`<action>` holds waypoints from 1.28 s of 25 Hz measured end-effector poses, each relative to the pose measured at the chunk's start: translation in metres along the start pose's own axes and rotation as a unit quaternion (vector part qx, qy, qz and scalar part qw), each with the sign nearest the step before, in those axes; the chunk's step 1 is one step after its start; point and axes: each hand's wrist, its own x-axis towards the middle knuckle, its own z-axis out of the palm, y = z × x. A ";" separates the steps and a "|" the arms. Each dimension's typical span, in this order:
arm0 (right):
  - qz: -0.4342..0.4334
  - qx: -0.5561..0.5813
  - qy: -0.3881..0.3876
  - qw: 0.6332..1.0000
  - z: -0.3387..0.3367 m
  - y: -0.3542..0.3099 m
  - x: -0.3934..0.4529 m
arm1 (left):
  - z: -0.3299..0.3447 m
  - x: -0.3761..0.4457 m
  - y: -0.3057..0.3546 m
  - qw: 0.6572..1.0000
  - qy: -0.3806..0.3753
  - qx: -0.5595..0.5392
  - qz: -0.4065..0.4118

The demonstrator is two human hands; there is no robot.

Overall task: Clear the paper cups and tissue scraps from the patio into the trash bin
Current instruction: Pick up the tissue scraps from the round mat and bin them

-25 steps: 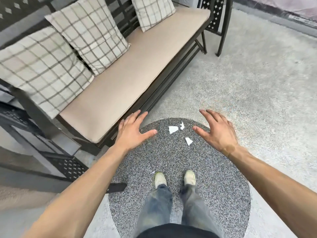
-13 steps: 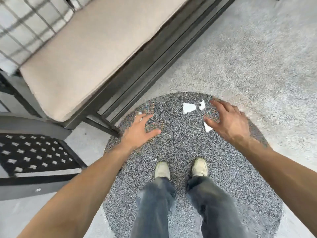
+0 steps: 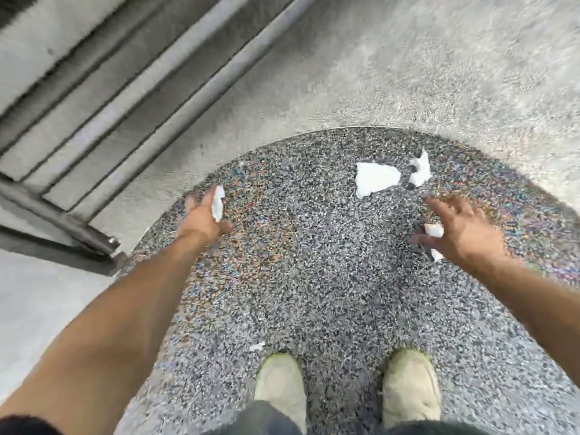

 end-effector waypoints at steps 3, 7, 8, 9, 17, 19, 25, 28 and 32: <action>0.017 -0.037 -0.060 0.997 0.031 0.005 0.015 | 0.015 0.035 -0.012 0.999 0.021 0.027 -0.001; -0.006 0.056 0.001 0.998 0.048 0.010 0.014 | 0.021 0.052 -0.021 0.996 0.068 0.024 0.045; -0.003 0.087 0.013 0.996 0.051 0.013 0.016 | 0.022 0.053 -0.023 0.995 0.072 0.020 0.064; -0.002 0.104 0.021 0.994 0.055 0.015 0.018 | 0.022 0.053 -0.025 0.993 0.073 0.027 0.085; -0.049 0.240 0.114 0.963 0.041 0.021 0.059 | 0.024 0.048 0.061 0.972 0.100 -0.067 0.204; -0.045 0.279 0.120 0.952 0.026 0.017 0.069 | 0.023 0.047 0.114 0.963 0.058 -0.091 0.246; -0.051 0.168 0.030 0.984 -0.023 0.006 0.099 | 0.061 0.031 0.241 0.932 -0.060 -0.023 0.356; -0.071 0.209 0.008 0.975 -0.031 0.006 0.111 | 0.082 0.024 0.271 0.924 -0.082 0.070 0.367; -0.094 0.181 0.022 0.979 -0.028 0.010 0.122 | 0.103 0.021 0.270 0.923 -0.052 0.115 0.363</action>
